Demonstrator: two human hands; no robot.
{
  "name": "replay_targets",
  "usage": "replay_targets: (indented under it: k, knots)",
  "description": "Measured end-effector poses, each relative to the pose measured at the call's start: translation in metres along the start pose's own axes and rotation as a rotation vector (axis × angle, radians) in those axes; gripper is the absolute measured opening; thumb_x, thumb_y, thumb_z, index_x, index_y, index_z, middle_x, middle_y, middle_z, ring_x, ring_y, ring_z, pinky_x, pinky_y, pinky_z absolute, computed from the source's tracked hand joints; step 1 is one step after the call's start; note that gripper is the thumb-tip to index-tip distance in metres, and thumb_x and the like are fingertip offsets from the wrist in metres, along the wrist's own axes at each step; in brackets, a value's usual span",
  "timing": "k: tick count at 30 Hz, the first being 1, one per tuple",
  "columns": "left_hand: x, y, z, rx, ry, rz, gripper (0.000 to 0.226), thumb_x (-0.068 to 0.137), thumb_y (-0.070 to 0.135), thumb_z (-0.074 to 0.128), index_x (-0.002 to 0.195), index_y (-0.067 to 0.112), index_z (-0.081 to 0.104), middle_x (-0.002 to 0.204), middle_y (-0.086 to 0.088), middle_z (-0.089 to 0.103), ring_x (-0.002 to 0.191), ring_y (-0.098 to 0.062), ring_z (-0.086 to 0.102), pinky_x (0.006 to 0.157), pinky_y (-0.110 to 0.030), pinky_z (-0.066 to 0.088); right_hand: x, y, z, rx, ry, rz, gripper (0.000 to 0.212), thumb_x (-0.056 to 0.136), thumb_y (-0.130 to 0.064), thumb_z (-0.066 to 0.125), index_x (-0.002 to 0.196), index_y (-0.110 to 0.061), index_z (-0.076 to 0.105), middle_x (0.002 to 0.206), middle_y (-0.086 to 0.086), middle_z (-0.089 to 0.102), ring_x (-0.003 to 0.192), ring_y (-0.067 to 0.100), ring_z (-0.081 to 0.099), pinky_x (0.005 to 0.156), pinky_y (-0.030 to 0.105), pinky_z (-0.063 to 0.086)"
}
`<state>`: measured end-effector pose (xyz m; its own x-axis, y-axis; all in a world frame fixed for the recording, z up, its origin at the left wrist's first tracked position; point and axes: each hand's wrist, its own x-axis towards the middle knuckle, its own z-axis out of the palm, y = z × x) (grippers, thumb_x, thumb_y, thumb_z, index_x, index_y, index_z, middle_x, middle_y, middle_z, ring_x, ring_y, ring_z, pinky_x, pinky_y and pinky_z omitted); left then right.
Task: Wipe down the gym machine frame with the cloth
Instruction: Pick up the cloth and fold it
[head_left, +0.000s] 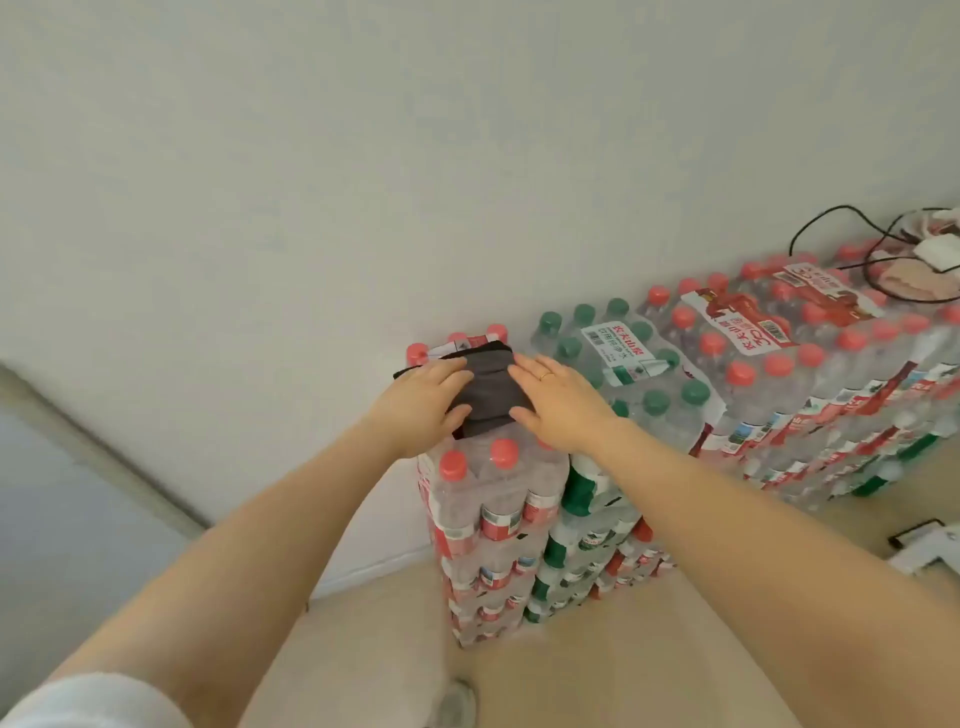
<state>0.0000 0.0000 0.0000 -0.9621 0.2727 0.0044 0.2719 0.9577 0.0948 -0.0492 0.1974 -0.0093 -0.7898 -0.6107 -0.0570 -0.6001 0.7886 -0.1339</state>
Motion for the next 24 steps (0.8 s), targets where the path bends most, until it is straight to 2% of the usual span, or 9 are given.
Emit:
replay_targets:
  k: [2, 4, 8, 12, 15, 17, 19, 21, 24]
  knots:
    - [0.011, -0.017, 0.004, -0.04, -0.092, 0.063, 0.047, 0.094, 0.04, 0.043, 0.132, 0.013, 0.044, 0.142, -0.003, 0.039, 0.127, -0.021, 0.039, 0.103, -0.031, 0.03, 0.015, -0.004, 0.006, 0.033, -0.127, 0.016, 0.063, 0.095, -0.043, 0.044, 0.148, -0.017, 0.021, 0.157, 0.002, 0.012, 0.143, 0.019, 0.013, 0.115, 0.035, 0.016]
    - [0.018, -0.029, 0.012, -0.075, -0.151, 0.13, 0.049, 0.089, 0.045, 0.05, 0.127, 0.013, 0.048, 0.131, -0.002, 0.047, 0.118, -0.02, 0.044, 0.097, -0.033, 0.036, 0.021, -0.007, 0.012, 0.129, -0.162, 0.065, 0.063, 0.092, -0.041, 0.052, 0.145, -0.016, 0.03, 0.155, 0.001, 0.018, 0.14, 0.019, 0.024, 0.112, 0.034, 0.025]
    - [0.038, -0.04, 0.018, -0.029, -0.083, 0.233, 0.037, 0.086, 0.043, 0.055, 0.113, 0.017, 0.054, 0.113, 0.001, 0.052, 0.104, -0.02, 0.047, 0.083, -0.031, 0.035, 0.03, -0.011, 0.019, 0.195, 0.054, 0.138, 0.037, 0.09, -0.023, 0.057, 0.125, -0.012, 0.053, 0.138, 0.002, 0.045, 0.119, 0.022, 0.047, 0.094, 0.034, 0.038]
    - [0.061, -0.032, 0.006, -0.172, -0.084, 0.249, 0.013, 0.084, 0.027, 0.056, 0.092, 0.017, 0.058, 0.085, 0.008, 0.05, 0.091, -0.018, 0.05, 0.075, -0.028, 0.024, 0.031, -0.015, 0.02, 0.385, 0.14, 0.282, 0.021, 0.09, -0.011, 0.055, 0.11, -0.007, 0.058, 0.118, 0.007, 0.055, 0.105, 0.024, 0.052, 0.087, 0.035, 0.04]
    - [0.07, -0.009, -0.007, -0.461, -0.02, 0.32, 0.007, 0.082, 0.017, 0.059, 0.079, 0.014, 0.055, 0.071, 0.003, 0.052, 0.069, -0.019, 0.05, 0.06, -0.03, 0.031, 0.01, -0.011, 0.01, 0.607, 0.395, 0.4, 0.012, 0.089, -0.004, 0.053, 0.1, -0.005, 0.057, 0.104, 0.008, 0.054, 0.092, 0.018, 0.05, 0.079, 0.028, 0.038]
    - [0.075, 0.02, -0.015, -0.637, -0.055, 0.35, 0.005, 0.084, 0.015, 0.059, 0.08, 0.014, 0.057, 0.069, 0.002, 0.057, 0.063, -0.015, 0.052, 0.059, -0.028, 0.038, -0.02, -0.004, 0.004, 0.733, 0.535, 0.511, 0.009, 0.091, -0.003, 0.052, 0.097, -0.008, 0.055, 0.097, 0.003, 0.053, 0.086, 0.012, 0.048, 0.076, 0.023, 0.038]
    - [0.079, 0.057, -0.015, -0.695, -0.131, 0.448, 0.003, 0.086, 0.015, 0.058, 0.084, 0.014, 0.06, 0.067, 0.005, 0.058, 0.06, -0.008, 0.051, 0.057, -0.018, 0.038, -0.062, 0.001, 0.002, 0.939, 0.636, 0.678, 0.013, 0.092, -0.002, 0.05, 0.094, -0.014, 0.053, 0.089, -0.004, 0.054, 0.08, 0.006, 0.051, 0.073, 0.019, 0.041]
    - [0.075, 0.102, -0.01, -0.745, -0.245, 0.566, 0.002, 0.087, 0.014, 0.058, 0.087, 0.014, 0.06, 0.065, 0.01, 0.056, 0.059, -0.002, 0.05, 0.054, -0.009, 0.037, -0.108, 0.002, 0.003, 1.249, 0.802, 0.829, 0.02, 0.093, 0.004, 0.045, 0.09, -0.014, 0.054, 0.085, -0.001, 0.057, 0.077, 0.006, 0.055, 0.067, 0.016, 0.048]
    - [0.053, 0.17, 0.004, -0.768, -0.421, 0.715, 0.006, 0.087, 0.011, 0.057, 0.089, 0.016, 0.057, 0.07, 0.007, 0.059, 0.061, -0.003, 0.051, 0.058, -0.01, 0.04, -0.18, -0.004, 0.007, 1.584, 1.069, 1.023, 0.029, 0.092, 0.009, 0.035, 0.085, -0.011, 0.055, 0.084, 0.005, 0.063, 0.078, 0.015, 0.061, 0.064, 0.021, 0.05]
